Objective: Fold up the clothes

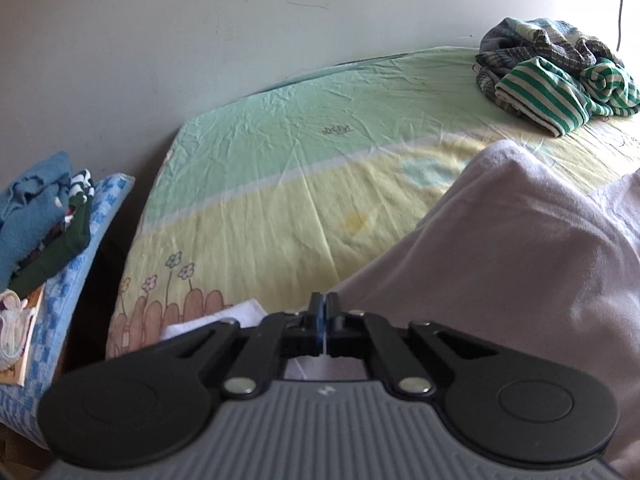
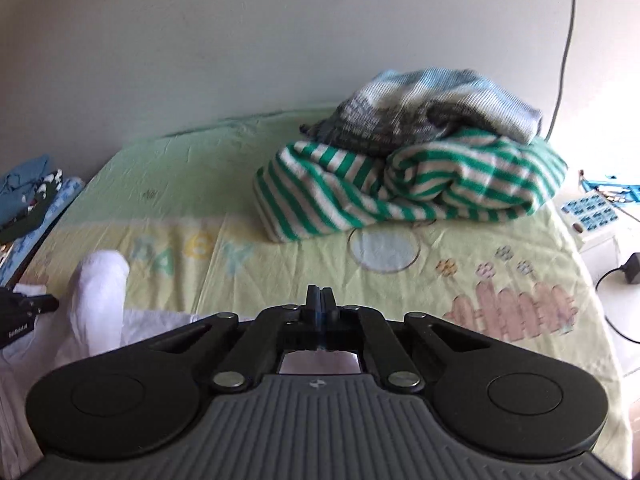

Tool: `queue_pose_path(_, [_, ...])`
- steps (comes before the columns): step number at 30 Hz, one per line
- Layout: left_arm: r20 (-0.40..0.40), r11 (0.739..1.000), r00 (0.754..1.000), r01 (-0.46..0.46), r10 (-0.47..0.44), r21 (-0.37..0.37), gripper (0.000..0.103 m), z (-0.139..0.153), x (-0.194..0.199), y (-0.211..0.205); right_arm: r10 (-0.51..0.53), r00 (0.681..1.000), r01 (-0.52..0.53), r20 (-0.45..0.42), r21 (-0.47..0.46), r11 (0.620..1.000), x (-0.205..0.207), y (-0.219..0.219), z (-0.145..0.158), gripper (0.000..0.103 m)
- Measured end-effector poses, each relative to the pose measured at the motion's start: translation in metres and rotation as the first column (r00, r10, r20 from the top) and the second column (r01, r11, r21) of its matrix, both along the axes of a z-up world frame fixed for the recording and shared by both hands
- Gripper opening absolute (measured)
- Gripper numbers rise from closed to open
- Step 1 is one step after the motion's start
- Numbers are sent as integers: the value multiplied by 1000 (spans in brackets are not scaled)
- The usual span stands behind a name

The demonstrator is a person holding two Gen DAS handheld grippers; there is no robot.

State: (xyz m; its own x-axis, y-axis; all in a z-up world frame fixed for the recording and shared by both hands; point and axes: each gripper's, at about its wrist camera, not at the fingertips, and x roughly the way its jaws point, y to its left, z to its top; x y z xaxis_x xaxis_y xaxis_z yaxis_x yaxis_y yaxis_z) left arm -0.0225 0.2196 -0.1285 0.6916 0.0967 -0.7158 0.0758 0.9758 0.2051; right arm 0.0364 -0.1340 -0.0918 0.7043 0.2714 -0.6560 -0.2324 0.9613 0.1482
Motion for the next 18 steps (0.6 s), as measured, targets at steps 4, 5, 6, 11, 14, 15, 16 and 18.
queue_pose_path(4, [18,1000,999,29,-29,-6,3,8,-3,4,13,998,-14,-69,-12,1000,14,-11,3,15])
queue_pose_path(5, [16,999,999,34,-34,-4,7,8,-5,7,11,995,-13,-98,-18,1000,16,-12,-1,34])
queue_pose_path(6, [11,999,999,40,-40,-3,15,8,-6,10,10,994,-14,-110,-30,999,17,-11,-8,44])
queue_pose_path(11, [18,1000,1000,-11,11,-14,37,14,-19,31,-6,989,-2,-145,-48,999,16,-4,-41,50])
queue_pose_path(14, [33,996,996,-78,79,-46,59,19,-35,48,11,991,-21,-131,-76,997,10,8,-51,41])
queue_pose_path(15, [28,994,995,-92,93,-51,67,17,-39,51,7,993,-17,-115,-91,996,8,11,-53,35])
queue_pose_path(16, [23,993,994,-106,107,-57,71,16,-43,54,2,995,-13,-98,-106,994,6,14,-54,30])
queue_pose_path(18, [12,989,991,-134,135,-67,75,14,-51,61,-10,996,2,-88,-92,996,6,14,-54,19])
